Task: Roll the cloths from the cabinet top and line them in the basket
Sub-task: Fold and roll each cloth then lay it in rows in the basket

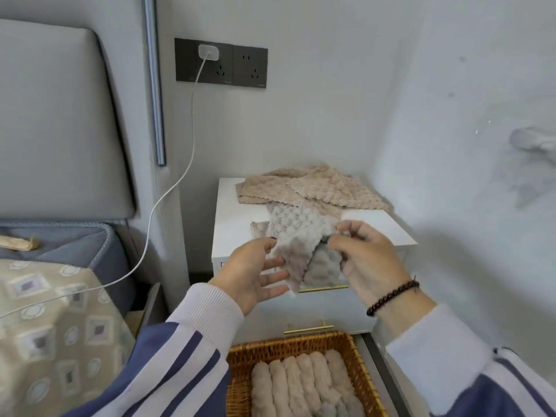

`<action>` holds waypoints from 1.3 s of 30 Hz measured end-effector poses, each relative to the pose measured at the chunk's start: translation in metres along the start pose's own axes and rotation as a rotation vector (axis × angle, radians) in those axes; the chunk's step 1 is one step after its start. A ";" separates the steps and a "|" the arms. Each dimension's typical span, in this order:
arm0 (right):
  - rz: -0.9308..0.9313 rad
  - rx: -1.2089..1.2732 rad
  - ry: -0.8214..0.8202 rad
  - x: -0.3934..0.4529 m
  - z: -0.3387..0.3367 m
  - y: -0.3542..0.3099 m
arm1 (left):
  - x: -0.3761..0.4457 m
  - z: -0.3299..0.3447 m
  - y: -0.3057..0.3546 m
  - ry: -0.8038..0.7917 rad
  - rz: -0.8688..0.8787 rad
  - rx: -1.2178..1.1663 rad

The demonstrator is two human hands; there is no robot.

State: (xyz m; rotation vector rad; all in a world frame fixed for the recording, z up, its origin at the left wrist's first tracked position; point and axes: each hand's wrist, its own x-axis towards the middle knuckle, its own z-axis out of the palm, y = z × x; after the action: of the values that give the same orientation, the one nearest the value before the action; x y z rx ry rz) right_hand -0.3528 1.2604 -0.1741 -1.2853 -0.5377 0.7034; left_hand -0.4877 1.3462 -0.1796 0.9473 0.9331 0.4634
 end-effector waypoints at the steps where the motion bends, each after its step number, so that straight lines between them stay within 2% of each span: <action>1: 0.054 0.016 -0.004 -0.004 -0.005 0.007 | -0.002 0.005 -0.005 -0.015 -0.016 0.045; 4: 0.050 -0.073 0.002 -0.009 -0.013 0.013 | -0.006 0.014 -0.017 -0.047 -0.034 0.128; 7: -0.036 -0.154 0.005 -0.013 -0.023 0.003 | -0.004 0.023 -0.026 -0.083 0.054 0.222; 9: -0.092 -0.187 0.002 -0.014 -0.027 -0.001 | 0.000 0.026 -0.032 -0.092 0.174 0.372; 12: -0.145 -0.252 0.012 -0.011 -0.032 -0.004 | 0.004 0.030 -0.040 -0.023 0.409 0.622; 14: -0.215 -0.392 0.025 -0.008 -0.038 -0.006 | 0.009 0.031 -0.043 0.033 0.566 0.712; 16: -0.286 -0.515 0.016 -0.006 -0.045 -0.011 | 0.011 0.031 -0.043 0.054 0.650 0.707; 25: -0.395 -0.866 -0.071 -0.001 -0.072 -0.022 | 0.012 0.035 -0.044 0.079 0.676 0.496; 28: -0.434 -0.954 -0.044 0.001 -0.077 -0.020 | 0.005 0.037 -0.042 0.090 0.757 0.540; 32: -0.468 -1.025 0.046 0.007 -0.083 -0.019 | -0.009 0.042 -0.036 0.009 0.719 0.524; 35: -0.468 -0.986 0.114 0.008 -0.087 -0.021 | -0.012 0.033 -0.032 -0.093 0.674 0.648; 39: -0.442 -0.880 0.140 0.008 -0.088 -0.022 | -0.014 0.016 -0.033 -0.062 0.621 0.912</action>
State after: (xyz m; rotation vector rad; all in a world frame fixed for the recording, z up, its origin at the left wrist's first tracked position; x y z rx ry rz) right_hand -0.2809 1.2051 -0.1716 -1.9142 -1.0372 -0.0325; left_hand -0.4835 1.3107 -0.1971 2.0988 0.7722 0.5230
